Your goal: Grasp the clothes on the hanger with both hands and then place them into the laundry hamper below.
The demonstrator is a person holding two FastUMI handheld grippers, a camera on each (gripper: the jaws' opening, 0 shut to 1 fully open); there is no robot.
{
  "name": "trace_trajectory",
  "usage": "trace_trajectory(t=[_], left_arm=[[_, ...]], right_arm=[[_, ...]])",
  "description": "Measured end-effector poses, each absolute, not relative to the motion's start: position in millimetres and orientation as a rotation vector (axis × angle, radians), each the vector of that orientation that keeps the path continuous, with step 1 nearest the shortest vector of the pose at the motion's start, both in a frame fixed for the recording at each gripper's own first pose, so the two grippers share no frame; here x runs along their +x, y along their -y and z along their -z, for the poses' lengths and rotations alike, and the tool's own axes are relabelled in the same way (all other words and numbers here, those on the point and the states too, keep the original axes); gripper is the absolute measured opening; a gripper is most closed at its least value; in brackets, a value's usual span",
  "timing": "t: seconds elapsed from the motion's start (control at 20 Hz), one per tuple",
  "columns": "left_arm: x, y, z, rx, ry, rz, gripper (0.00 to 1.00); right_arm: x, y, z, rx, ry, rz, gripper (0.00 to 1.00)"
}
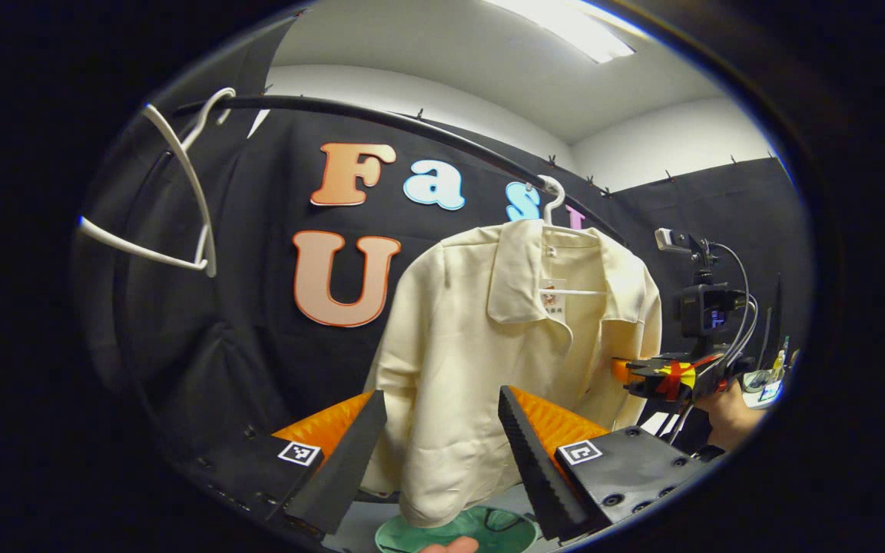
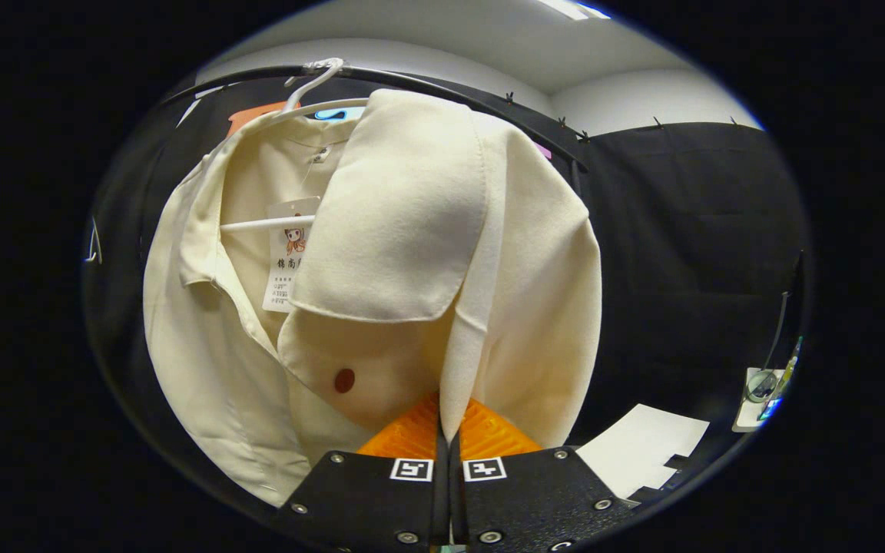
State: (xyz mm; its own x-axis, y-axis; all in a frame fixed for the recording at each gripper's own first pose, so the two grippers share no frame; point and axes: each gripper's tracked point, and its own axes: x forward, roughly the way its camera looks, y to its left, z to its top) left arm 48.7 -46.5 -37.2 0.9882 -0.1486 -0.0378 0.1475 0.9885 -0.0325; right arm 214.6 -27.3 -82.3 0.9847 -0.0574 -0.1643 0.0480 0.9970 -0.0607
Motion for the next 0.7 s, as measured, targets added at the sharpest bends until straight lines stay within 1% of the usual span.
trace_trajectory(t=[0.15, 0.4, 0.45, 0.5, 0.6, 0.65, 0.7], left_arm=[[77, 100, 48, -0.072, -0.045, 0.259, 0.96], [121, 160, 73, -0.138, -0.034, 0.325, 0.97], [129, 167, 81, -0.124, -0.026, 0.32, 0.97], [135, 173, 94, -0.095, -0.035, 0.305, 1.0], [144, 181, 115, -0.018, -0.043, 0.278, 1.0], [148, 185, 120, 0.024, -0.035, 0.266, 0.93], [153, 187, 122, 0.055, -0.017, 0.252, 0.97]], right_arm=[[192, 27, 70, -0.059, -0.149, 0.027, 0.0], [169, 39, 52, -0.045, -0.135, 0.019, 0.0], [168, 41, 50, -0.042, -0.134, 0.019, 0.0], [167, 45, 49, -0.039, -0.139, 0.018, 0.0], [165, 48, 48, -0.041, -0.147, 0.012, 0.0], [165, 50, 48, -0.052, -0.15, 0.011, 0.0], [165, 51, 48, -0.064, -0.152, 0.011, 0.0]])
